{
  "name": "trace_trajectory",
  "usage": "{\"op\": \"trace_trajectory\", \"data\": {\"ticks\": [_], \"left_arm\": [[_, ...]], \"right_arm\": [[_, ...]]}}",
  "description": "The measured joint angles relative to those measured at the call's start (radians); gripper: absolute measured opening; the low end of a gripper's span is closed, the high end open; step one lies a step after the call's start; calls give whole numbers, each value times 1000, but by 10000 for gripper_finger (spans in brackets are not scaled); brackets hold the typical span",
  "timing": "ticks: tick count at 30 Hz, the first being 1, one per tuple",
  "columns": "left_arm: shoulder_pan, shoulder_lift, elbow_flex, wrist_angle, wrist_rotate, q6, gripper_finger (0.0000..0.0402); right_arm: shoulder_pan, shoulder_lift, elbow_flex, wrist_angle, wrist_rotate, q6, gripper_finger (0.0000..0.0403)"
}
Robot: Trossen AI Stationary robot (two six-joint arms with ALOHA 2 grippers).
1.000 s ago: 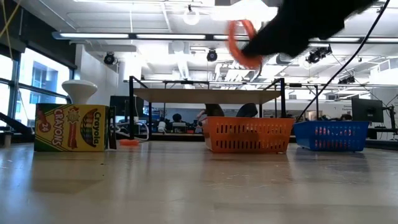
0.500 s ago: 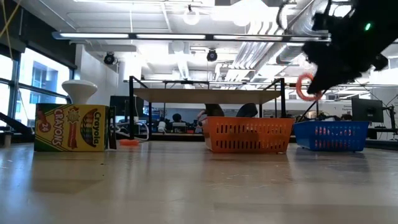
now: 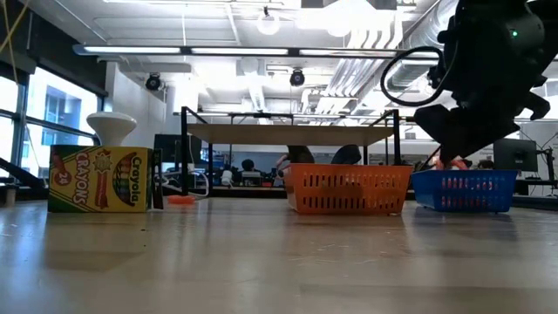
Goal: Pick & Place Office Desk Supplies
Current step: Put the crayon box into the yellow bin
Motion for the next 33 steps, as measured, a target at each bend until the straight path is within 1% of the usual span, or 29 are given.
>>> {"op": "trace_trajectory", "data": {"ticks": [3,5,7,10,14,16,18,21,23,27,30,33], "left_arm": [[2,-17,0,-36,16,-29,120],[7,-45,0,-97,46,-55,120],[12,-79,0,-189,63,-92,120],[21,-128,0,-368,47,-112,120],[27,-166,0,-594,-19,-120,120],[28,-165,-1,-675,-36,-114,120],[37,-164,-15,-701,-55,-89,120],[61,-164,-48,-679,-60,-43,120],[76,-164,-78,-637,-61,8,120],[104,-163,-157,-562,-63,90,120],[127,-164,-227,-540,-63,105,120],[157,-162,-271,-542,-64,77,120]], "right_arm": [[-1,0,0,1,52,1,210],[10,0,0,17,83,6,231],[30,0,0,76,100,1,244],[72,0,1,193,209,-45,255],[132,0,2,354,378,-131,258],[160,0,2,428,448,-163,258],[183,0,2,498,484,-216,258],[204,0,2,601,486,-341,259],[214,0,2,664,475,-429,258],[223,0,2,785,433,-577,258],[224,0,2,863,388,-663,259],[223,0,2,935,339,-746,259]]}}
